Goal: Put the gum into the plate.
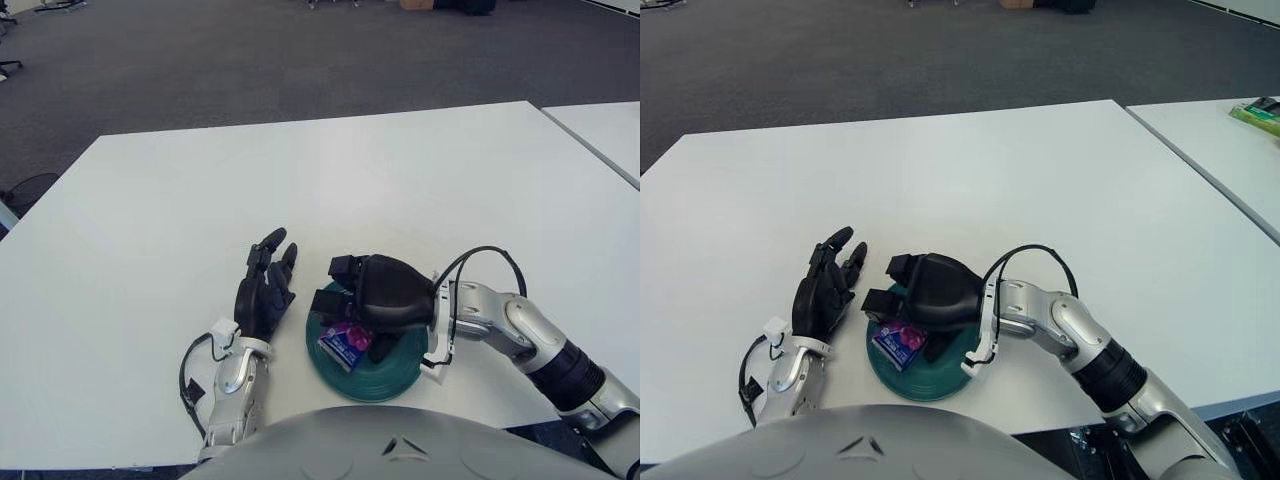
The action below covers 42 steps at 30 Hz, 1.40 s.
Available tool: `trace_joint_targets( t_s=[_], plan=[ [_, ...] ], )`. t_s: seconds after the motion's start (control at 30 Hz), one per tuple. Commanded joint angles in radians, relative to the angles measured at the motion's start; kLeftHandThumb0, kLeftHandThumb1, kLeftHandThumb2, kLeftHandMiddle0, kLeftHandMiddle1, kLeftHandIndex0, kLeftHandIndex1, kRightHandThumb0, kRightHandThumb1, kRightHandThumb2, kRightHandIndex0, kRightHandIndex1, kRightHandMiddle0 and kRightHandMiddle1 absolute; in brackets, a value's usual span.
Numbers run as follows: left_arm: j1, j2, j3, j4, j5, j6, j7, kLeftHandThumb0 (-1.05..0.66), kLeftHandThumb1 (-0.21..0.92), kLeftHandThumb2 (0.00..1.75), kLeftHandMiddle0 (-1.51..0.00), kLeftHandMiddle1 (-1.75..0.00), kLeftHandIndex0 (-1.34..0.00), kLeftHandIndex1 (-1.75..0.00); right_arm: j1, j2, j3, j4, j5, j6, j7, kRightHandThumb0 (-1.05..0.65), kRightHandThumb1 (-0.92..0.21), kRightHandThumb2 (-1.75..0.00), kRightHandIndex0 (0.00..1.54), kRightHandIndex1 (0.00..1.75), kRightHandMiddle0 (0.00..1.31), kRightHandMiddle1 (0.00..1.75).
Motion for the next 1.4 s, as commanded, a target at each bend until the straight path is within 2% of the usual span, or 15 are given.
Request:
trace_joint_targets(
  t_s=[0.0,0.53,0.8,1.2,1.37],
  plan=[
    [-0.009,-0.038,0.005,0.003,-0.018,-0.003,0.003,-0.87,0.92,0.85,-0.44,-0.03,0.0,-0.87,-0.016,0.006,-0.013,0.0,0.03,-0.004,0.031,-0.39,-0.66,-0.88,1.02,1.75,0.36,1.75],
    [-0.012,-0.029,0.006,0.004,-0.04,0.01,0.0,-0.88,0.92,0.86,-0.45,-0.03,0.0,-0.87,-0.015,0.016,-0.022,-0.014,-0.031,-0.018,0.051,-0.38,-0.7,-0.83,0.97,1.75,0.34,1.75],
    [-0.011,-0.017,0.008,0.001,-0.036,0.005,-0.005,-0.88,0.92,0.87,-0.42,-0.01,0.0,-0.82,-0.03,0.024,-0.019,-0.024,-0.047,-0.007,0.091,-0.37,-0.76,-0.74,0.87,1.75,0.3,1.75],
    [0.001,-0.005,0.011,-0.01,-0.03,0.013,-0.01,-0.87,0.92,0.87,-0.39,0.0,0.0,-0.78,-0.035,0.028,-0.044,-0.007,-0.191,-0.044,-0.052,-0.36,-0.86,-0.6,0.6,1.75,0.24,1.75],
    [0.007,-0.005,0.013,-0.018,-0.04,0.021,-0.012,-0.87,0.92,0.87,-0.39,-0.01,0.0,-0.78,-0.015,0.035,-0.053,-0.008,-0.215,-0.032,-0.094,-0.36,-0.89,-0.56,0.55,1.75,0.22,1.75]
  ],
)
